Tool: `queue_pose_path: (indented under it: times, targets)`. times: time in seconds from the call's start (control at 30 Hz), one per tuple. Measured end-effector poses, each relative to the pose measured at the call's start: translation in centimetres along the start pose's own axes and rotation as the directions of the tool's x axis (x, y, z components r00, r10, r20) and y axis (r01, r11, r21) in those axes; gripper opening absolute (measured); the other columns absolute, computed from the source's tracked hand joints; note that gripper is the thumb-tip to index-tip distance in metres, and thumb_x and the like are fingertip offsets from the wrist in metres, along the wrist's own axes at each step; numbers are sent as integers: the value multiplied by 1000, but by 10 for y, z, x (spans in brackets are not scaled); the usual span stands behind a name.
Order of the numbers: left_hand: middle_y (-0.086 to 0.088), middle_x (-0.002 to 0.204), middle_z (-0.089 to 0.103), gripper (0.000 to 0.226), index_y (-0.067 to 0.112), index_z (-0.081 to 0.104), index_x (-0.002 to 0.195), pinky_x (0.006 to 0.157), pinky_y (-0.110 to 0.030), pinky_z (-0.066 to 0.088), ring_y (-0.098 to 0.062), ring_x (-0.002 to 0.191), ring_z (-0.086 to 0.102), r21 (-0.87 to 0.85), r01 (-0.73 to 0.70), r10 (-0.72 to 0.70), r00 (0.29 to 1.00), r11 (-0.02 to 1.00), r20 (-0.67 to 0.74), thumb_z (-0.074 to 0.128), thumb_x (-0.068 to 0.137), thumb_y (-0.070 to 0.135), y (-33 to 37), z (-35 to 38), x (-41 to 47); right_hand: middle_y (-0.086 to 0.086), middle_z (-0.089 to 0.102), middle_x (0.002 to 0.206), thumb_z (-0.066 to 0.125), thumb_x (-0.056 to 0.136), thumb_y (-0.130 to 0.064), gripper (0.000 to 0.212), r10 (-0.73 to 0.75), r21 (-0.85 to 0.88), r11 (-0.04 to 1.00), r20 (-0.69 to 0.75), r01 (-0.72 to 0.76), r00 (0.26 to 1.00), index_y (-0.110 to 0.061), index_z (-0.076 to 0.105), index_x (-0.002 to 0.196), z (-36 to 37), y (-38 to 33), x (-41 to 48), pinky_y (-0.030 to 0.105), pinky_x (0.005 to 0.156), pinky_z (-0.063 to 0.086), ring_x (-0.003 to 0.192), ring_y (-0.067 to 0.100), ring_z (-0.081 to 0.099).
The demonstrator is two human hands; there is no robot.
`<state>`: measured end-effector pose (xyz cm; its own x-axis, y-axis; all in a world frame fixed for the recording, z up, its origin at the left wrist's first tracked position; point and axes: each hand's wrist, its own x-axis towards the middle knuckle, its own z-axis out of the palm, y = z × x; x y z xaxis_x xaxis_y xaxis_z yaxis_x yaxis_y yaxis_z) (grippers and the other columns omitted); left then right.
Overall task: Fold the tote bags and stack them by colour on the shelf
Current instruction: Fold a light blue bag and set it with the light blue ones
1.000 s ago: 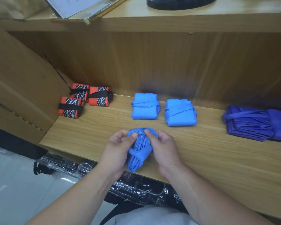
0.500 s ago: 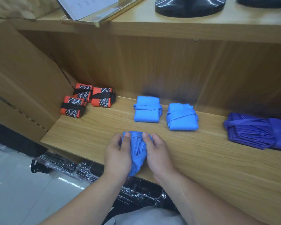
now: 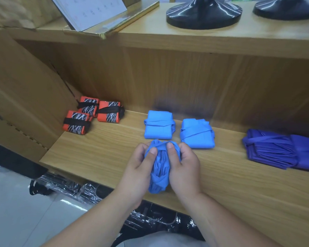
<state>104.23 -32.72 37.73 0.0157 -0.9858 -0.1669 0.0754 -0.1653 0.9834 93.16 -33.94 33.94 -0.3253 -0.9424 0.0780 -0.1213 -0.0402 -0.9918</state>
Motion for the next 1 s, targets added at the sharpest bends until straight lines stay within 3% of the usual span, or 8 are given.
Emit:
queue_pose_path:
  times: [0.17,0.33,0.5,0.6,0.8,1.0]
  targets:
    - [7,61,51,32,20,49,71,51,-19,39,-5,54,44,-9,-69,69,997,998,-44,51,103,16,-4,-2,2,-4,45,60,61,91,-41,40,48,69,996,62,-52,997,-11,45,68,-5,0,4,38,55,37,59,11,40]
    - [1,62,49,42,28,50,63,50,-23,38,-9,54,42,-37,-56,55,998,998,-37,53,104,20,-5,-3,4,7,62,78,61,88,-46,22,-10,83,997,117,0,993,-26,56,79,-9,-4,8,36,63,47,64,16,55]
    - [-7,70,50,24,22,48,82,50,-28,39,-14,58,45,-126,-20,18,1000,992,-17,64,95,33,-7,-1,4,-13,53,62,59,101,-18,28,-24,41,999,86,21,996,-22,49,75,-9,-7,6,25,57,39,59,3,45]
    - [-11,74,51,17,23,52,82,53,-31,37,-17,61,45,-145,3,-5,1000,989,-19,62,93,31,-11,1,1,-14,49,60,60,100,-18,31,-12,30,999,52,11,999,-25,47,72,-8,-5,6,26,58,37,58,4,42]
    - [-13,79,52,23,20,55,75,59,-34,36,-22,67,44,-157,41,-52,996,987,-69,57,98,22,-14,-2,-2,-2,51,62,60,91,-34,21,47,89,994,108,-57,993,-23,51,76,-5,-6,5,42,58,41,59,13,45]
    - [-13,73,51,32,19,57,71,60,-35,37,-23,65,44,-163,75,-95,988,984,-120,50,102,16,-17,-1,-2,-3,70,75,66,97,-22,17,112,71,990,110,-120,988,-19,66,80,-3,-7,-2,29,68,51,69,12,62]
